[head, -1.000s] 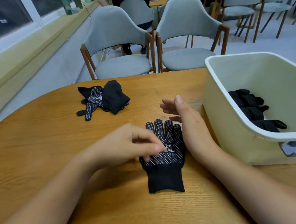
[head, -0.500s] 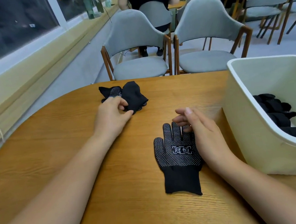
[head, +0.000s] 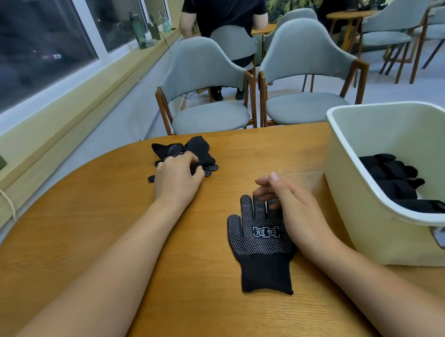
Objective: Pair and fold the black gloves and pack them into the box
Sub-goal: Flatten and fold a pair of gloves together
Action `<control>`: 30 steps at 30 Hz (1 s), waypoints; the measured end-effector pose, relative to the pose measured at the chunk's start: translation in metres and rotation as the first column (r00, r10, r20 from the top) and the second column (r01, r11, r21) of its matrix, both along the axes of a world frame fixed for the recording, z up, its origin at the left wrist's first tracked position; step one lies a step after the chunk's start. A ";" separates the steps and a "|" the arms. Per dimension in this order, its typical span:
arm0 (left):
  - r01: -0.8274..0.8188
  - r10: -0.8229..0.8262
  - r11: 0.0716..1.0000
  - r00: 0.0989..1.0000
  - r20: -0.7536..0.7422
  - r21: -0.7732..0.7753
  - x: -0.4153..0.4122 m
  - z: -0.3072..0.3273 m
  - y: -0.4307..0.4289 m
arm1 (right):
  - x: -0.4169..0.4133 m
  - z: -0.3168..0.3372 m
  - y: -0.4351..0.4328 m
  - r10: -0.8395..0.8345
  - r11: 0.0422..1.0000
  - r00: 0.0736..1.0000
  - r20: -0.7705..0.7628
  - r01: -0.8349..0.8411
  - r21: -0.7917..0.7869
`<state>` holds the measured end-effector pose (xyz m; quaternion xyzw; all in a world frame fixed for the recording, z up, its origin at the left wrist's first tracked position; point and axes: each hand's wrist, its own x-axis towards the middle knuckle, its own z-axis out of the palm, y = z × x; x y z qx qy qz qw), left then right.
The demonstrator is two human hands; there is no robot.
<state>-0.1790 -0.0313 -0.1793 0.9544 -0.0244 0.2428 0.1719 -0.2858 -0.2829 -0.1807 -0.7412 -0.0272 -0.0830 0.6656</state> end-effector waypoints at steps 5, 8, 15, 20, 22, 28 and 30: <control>-0.010 -0.001 0.995 0.994 -0.107 -0.102 -0.004 0.018 0.003 | -0.002 0.000 -0.003 0.017 0.999 1.000 0.004 -0.017 -0.027; -0.001 -0.024 0.980 0.992 -0.125 -0.197 -0.003 0.031 0.009 | -0.003 0.001 -0.004 0.025 0.999 1.000 0.001 -0.025 -0.027; 0.031 -0.038 0.939 0.999 -0.013 -0.343 -0.016 0.081 0.011 | -0.009 0.022 -0.002 0.024 0.999 0.999 -0.022 -0.023 0.049; 0.069 -0.055 0.920 0.997 0.046 -0.387 -0.037 0.111 0.012 | -0.030 0.037 0.000 0.068 0.991 0.998 -0.016 -0.066 0.114; 0.094 -0.078 0.908 0.995 0.055 -0.408 -0.051 0.122 0.010 | -0.040 0.040 0.001 0.100 0.981 0.994 -0.048 -0.090 0.172; 0.217 -0.208 0.859 0.976 0.070 -0.464 -0.084 0.148 -0.001 | -0.062 0.060 -0.001 0.260 0.931 0.950 -0.175 -0.199 0.306; 0.260 -0.260 0.824 0.963 0.071 -0.504 -0.094 0.154 -0.007 | -0.070 0.068 -0.002 0.288 0.919 0.939 -0.190 -0.215 0.331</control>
